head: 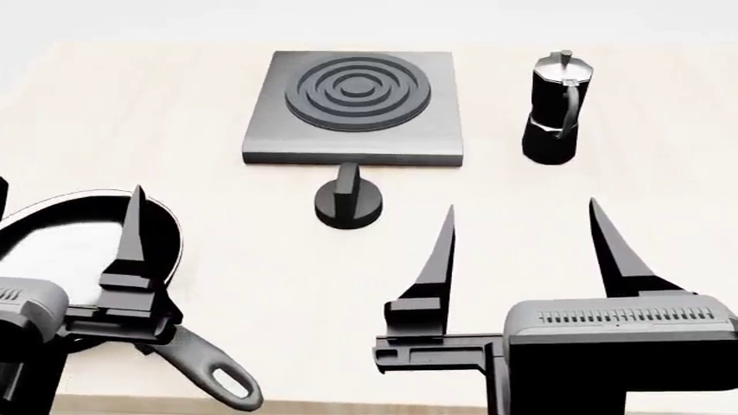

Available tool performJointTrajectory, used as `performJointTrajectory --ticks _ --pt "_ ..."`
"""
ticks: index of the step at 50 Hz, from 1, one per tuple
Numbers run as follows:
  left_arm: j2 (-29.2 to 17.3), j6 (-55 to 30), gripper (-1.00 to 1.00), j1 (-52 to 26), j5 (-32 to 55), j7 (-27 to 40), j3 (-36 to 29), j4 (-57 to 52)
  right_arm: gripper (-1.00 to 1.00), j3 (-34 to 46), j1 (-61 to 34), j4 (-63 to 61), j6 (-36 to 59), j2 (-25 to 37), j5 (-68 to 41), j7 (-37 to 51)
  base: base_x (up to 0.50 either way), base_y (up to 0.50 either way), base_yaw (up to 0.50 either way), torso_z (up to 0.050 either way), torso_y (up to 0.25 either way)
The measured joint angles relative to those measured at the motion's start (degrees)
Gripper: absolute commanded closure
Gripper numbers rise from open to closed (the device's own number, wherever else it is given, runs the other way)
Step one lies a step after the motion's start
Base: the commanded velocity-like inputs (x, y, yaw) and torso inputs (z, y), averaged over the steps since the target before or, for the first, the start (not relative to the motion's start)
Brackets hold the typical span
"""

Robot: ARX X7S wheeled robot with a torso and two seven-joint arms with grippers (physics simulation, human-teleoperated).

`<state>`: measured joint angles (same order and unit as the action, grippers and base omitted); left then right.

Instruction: Turn on the stove.

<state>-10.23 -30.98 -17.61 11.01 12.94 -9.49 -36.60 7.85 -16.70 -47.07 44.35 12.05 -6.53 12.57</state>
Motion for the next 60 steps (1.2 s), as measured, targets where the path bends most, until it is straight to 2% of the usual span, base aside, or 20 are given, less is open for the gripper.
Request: performJointTrajectory --ticks 60 --pt "-2.0 0.3 -1.00 -0.4 0.6 2.5 -1.6 0.2 -1.00 2.4 -0.7 1.3 0.1 2.0 -0.2 1.9 0.00 0.06 0.00 0.000 0.000"
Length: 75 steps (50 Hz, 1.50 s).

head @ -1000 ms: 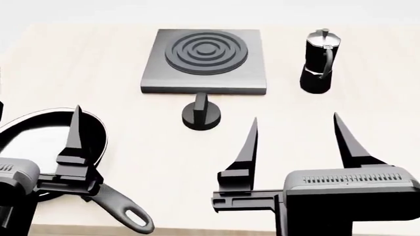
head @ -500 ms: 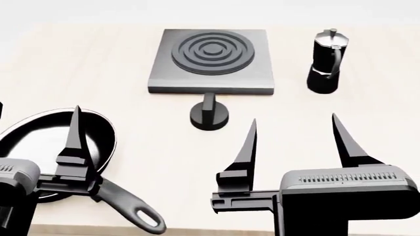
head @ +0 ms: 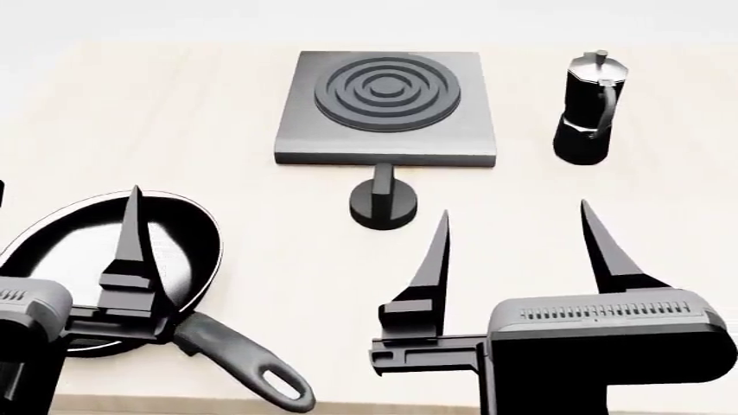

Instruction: Turn on the stove.

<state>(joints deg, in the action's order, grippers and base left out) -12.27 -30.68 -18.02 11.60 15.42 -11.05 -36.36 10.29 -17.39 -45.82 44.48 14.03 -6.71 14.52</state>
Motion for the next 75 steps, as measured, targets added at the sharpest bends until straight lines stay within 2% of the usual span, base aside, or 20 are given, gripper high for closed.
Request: performJointTrajectory --ticks 75 --pt "-1.6 0.7 -1.00 -0.3 1.7 2.0 -1.2 0.6 -1.00 1.2 -0.3 0.5 -0.2 1.3 -1.6 1.9 0.00 0.07 0.00 0.000 0.000"
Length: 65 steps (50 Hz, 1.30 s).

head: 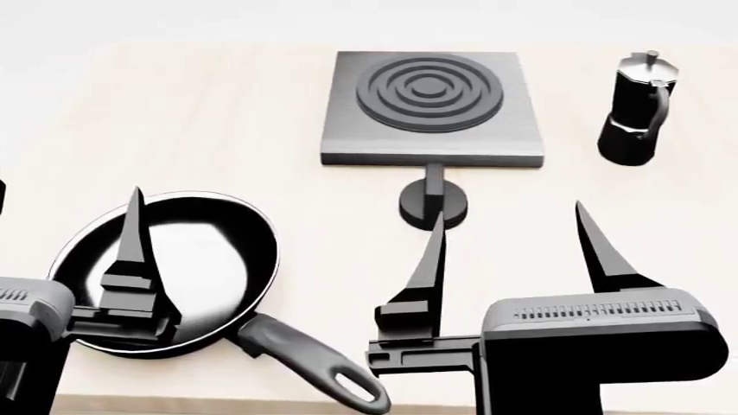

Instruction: Turn on the stove.

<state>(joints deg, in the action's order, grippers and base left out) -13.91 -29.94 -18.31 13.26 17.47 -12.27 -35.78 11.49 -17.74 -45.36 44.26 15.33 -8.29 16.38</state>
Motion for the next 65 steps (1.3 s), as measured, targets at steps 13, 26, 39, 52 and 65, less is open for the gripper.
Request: performJointTrajectory --ticks 13,26,39,52,65 --pt "-0.3 0.2 -1.00 0.0 0.2 0.3 -0.2 0.1 -1.00 0.1 0.0 0.1 -0.2 0.2 -0.3 0.3 0.00 0.07 0.00 0.000 0.000" --pt "-0.6 0.3 -1.00 -0.1 0.5 0.6 -0.3 0.2 -1.00 0.6 0.0 0.3 -0.5 0.5 -0.3 0.6 0.00 0.06 0.00 0.000 0.000" --pt "-0.9 0.4 -1.00 -0.2 0.8 1.0 -0.6 0.2 -1.00 -0.1 0.2 0.5 -1.2 0.3 -1.3 0.7 0.01 0.00 0.00 0.000 0.000" --pt "-1.1 0.5 -1.00 -0.2 1.1 1.4 -0.8 0.2 -1.00 -0.2 0.2 0.7 -1.3 0.5 -1.9 0.8 0.14 0.00 0.00 0.000 0.000" --pt "-1.4 0.7 -1.00 -0.3 1.3 1.7 -1.0 0.3 -1.00 -0.2 0.1 0.8 -1.3 0.6 -2.4 1.0 0.17 0.00 0.00 0.000 0.000"
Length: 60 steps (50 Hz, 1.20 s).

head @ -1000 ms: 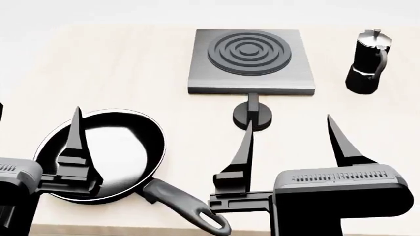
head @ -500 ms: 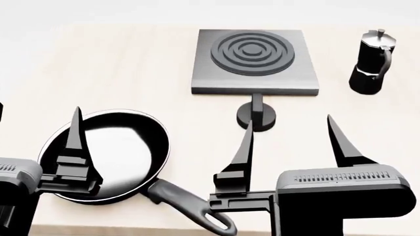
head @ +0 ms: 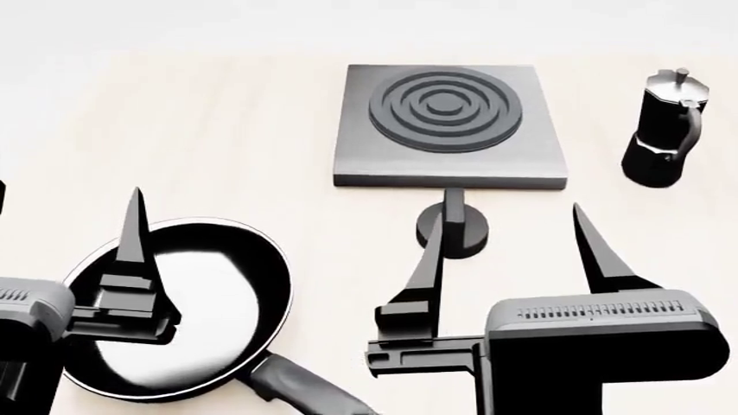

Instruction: Turn on the stove.

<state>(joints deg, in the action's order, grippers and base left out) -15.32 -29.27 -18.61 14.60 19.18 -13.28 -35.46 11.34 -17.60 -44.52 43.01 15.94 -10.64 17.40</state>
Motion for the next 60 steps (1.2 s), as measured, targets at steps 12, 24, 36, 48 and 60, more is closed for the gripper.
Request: performJointTrajectory --ticks 12,24,36,48,60 --pt "-0.3 0.1 -1.00 -0.1 0.3 0.3 -0.1 0.0 -1.00 0.1 -0.1 0.2 -0.1 0.2 -0.2 0.3 0.17 0.00 0.00 0.000 0.000" --pt "-0.5 0.2 -1.00 -0.1 0.4 0.6 -0.3 0.1 -1.00 0.2 -0.1 0.0 0.0 0.4 -0.5 0.6 0.17 0.00 0.00 0.000 0.000" --pt "-0.7 0.2 -1.00 -0.2 0.7 1.0 -0.5 0.1 -1.00 0.3 -0.2 -0.1 0.2 0.5 -0.8 1.0 0.17 0.00 0.00 0.000 0.000" --pt "-1.0 0.3 -1.00 -0.3 0.9 1.2 -0.6 0.2 -1.00 0.4 -0.2 0.2 0.1 0.7 -1.0 1.2 0.17 0.00 0.00 0.000 0.000" --pt "-1.2 0.4 -1.00 -0.4 1.2 1.5 -0.7 0.3 -1.00 0.5 -0.3 0.3 0.0 0.9 -1.2 1.5 0.17 0.00 0.00 0.000 0.000"
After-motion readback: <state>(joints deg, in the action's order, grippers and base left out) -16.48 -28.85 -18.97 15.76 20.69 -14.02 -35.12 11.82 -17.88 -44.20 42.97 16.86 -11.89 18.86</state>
